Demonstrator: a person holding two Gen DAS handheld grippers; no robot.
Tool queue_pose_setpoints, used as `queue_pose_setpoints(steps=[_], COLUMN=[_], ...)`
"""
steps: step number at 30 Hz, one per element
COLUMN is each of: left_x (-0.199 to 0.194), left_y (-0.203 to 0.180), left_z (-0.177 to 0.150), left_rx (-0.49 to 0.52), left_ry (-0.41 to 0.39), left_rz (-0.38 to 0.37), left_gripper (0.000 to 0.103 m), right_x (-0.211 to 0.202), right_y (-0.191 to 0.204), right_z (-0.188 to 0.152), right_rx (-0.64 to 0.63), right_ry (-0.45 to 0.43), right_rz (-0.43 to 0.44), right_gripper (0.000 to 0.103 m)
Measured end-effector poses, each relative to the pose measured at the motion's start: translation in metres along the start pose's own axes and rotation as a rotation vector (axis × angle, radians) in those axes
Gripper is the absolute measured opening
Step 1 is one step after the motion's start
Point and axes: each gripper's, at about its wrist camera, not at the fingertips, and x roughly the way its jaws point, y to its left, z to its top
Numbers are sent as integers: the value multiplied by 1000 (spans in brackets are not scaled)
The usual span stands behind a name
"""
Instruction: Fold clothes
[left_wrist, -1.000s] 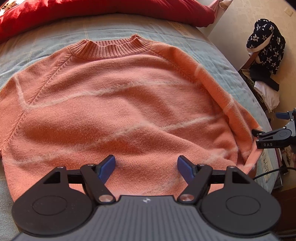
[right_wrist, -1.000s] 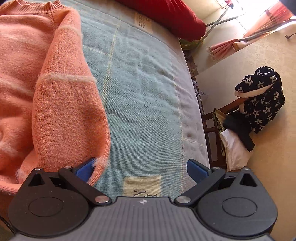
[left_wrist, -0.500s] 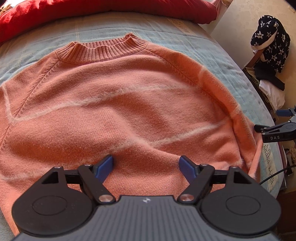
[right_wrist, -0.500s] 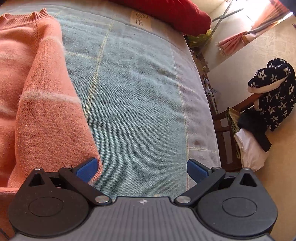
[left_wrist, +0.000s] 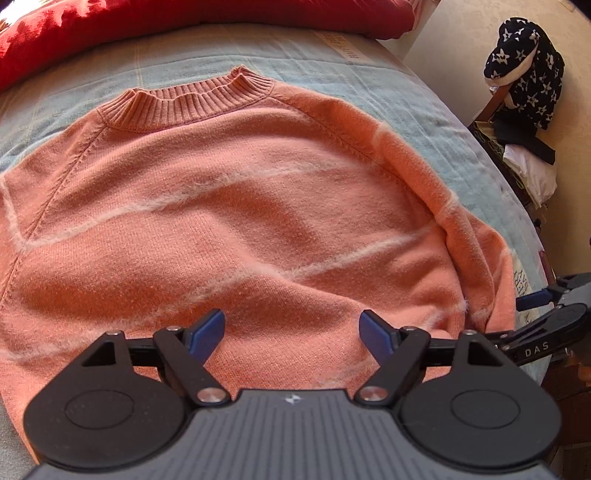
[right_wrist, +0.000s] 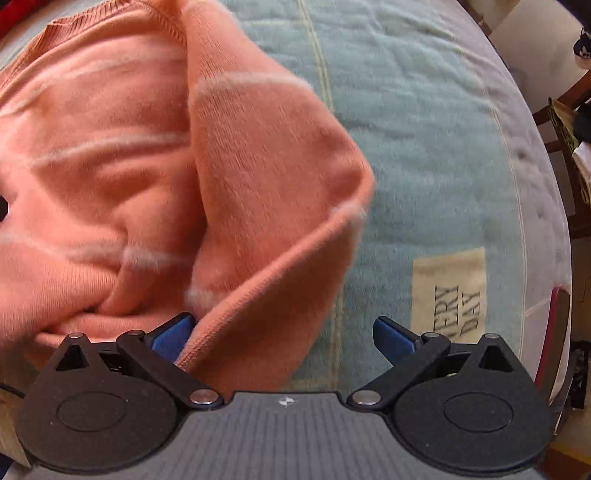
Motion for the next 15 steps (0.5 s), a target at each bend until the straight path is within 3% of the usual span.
queue_pose_setpoints(steps=[3, 6, 8, 11, 13, 15], left_x=[-3, -6, -7, -7, -7, -6], left_y=[0, 0, 0, 0, 0, -2], left_z=[-5, -9, -10, -11, -11, -12], left_rx=[-6, -3, -1, -3, -8, -4], left_ry=[3, 0, -1, -4, -5, -4], left_rz=[-3, 0, 0, 7, 7, 9], left_gripper=[80, 80, 80, 80, 80, 79], right_x=[1, 1, 0, -3, -12, -23], right_y=[-12, -22, -37, -56, -65, -68], right_z=[-15, -24, -21, -15, -10, -8], right_rx=[-36, -130, -128, -131, -90, -52], right_ry=[50, 37, 24, -30, -63, -105], right_rz=[-45, -215, -297, -490, -497, -401], right_gripper=[103, 103, 103, 103, 103, 103])
